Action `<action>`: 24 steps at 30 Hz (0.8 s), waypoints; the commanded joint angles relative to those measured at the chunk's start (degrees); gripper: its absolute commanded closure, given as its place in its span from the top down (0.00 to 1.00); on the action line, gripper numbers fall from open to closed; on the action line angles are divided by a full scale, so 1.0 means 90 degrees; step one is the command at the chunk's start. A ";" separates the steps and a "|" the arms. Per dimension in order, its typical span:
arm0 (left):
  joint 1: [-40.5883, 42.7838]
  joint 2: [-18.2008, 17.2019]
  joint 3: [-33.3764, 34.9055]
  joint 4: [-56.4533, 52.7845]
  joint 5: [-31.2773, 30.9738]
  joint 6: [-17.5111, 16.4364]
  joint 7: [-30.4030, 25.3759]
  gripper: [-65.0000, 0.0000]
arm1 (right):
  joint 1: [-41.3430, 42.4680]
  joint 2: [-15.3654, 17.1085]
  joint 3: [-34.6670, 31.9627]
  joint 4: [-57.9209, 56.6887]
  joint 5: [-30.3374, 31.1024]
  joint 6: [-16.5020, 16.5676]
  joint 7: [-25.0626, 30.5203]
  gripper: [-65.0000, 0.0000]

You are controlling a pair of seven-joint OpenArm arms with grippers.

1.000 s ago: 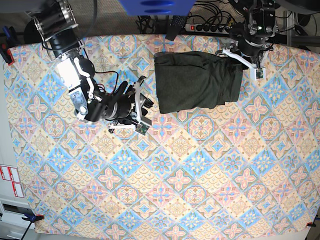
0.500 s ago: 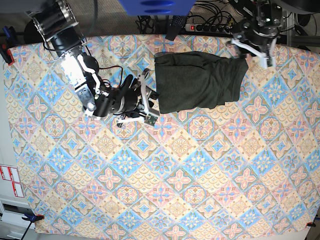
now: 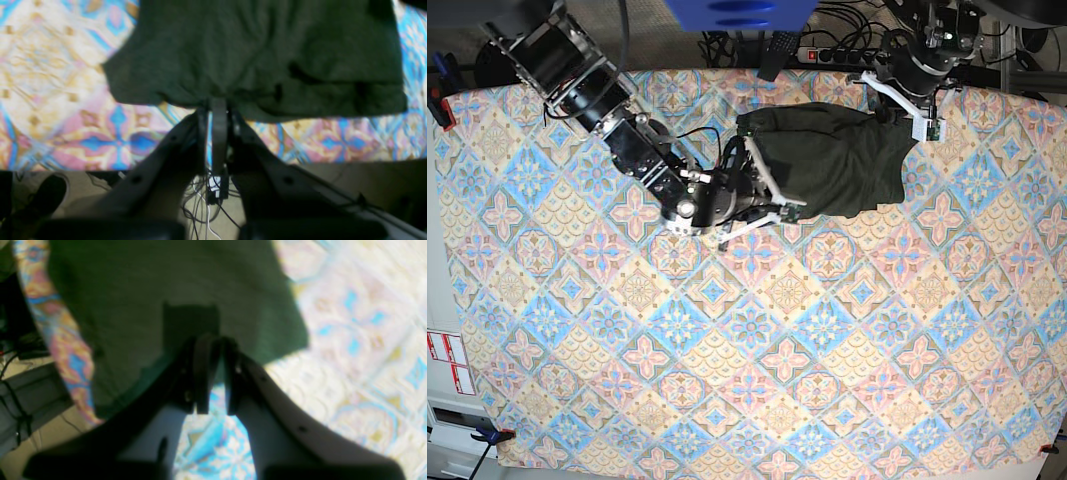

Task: Fold the T-shirt properly
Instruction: 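Grasp the bundle edge nearest the right gripper and lift it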

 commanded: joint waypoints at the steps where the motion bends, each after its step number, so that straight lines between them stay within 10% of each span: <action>1: 0.0005 -0.0030 -0.0024 -0.0018 -0.0020 -0.0009 -0.0072 0.00 | 0.0166 -0.0132 -0.0024 0.0043 -0.0018 -0.0012 0.0087 0.09; 11: -0.0601 -0.0020 0.0054 -0.1004 -0.0020 -0.0009 -0.0082 0.00 | 0.0176 -0.1012 -0.0161 -0.0416 -0.0594 -0.0012 0.0390 0.09; 24: -0.1314 -0.0020 0.1158 -0.1375 -0.0020 0.0020 -0.0082 0.00 | 0.0840 -0.1187 -0.0112 -0.1774 -0.0633 -0.0012 0.1484 0.09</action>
